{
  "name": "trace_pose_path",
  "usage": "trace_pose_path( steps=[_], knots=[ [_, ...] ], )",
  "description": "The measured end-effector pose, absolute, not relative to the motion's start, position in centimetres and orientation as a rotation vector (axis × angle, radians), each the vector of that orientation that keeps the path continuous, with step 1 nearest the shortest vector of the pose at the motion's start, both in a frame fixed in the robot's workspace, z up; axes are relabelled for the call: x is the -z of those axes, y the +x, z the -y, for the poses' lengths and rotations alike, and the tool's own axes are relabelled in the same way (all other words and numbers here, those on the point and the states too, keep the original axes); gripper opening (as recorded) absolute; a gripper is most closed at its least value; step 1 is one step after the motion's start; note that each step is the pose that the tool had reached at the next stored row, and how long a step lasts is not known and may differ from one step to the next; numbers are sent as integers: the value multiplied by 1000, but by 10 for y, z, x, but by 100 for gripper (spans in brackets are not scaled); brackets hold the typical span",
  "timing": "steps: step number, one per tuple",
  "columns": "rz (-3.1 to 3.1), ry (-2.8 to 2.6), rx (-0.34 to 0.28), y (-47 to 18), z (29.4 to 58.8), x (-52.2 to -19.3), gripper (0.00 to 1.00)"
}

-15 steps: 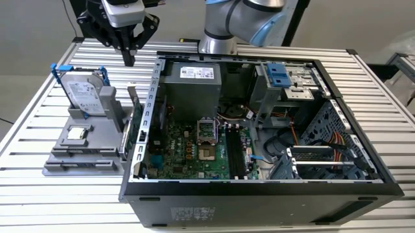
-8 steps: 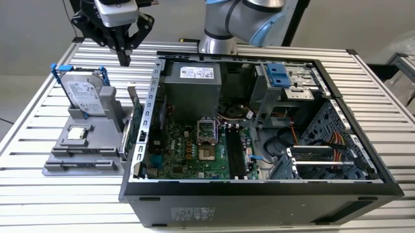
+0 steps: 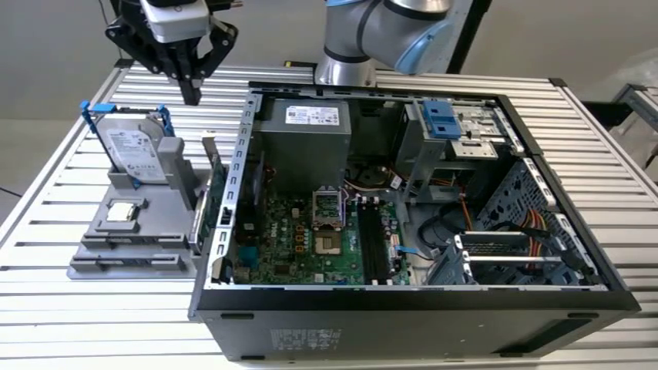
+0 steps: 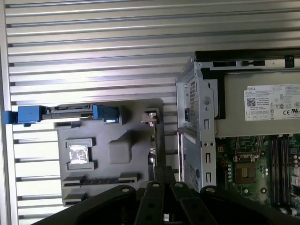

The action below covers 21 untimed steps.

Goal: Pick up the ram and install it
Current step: 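Reach for the ram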

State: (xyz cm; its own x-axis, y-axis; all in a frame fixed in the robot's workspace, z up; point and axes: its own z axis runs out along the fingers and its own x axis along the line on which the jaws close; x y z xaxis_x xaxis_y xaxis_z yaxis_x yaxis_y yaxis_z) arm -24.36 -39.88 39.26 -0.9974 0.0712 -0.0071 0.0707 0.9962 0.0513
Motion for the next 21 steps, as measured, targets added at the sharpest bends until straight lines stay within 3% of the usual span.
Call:
trace_pose_path(
  steps=[21],
  knots=[
    [-3159, 114, -79, -256, 399, -393, 0]
  ],
)
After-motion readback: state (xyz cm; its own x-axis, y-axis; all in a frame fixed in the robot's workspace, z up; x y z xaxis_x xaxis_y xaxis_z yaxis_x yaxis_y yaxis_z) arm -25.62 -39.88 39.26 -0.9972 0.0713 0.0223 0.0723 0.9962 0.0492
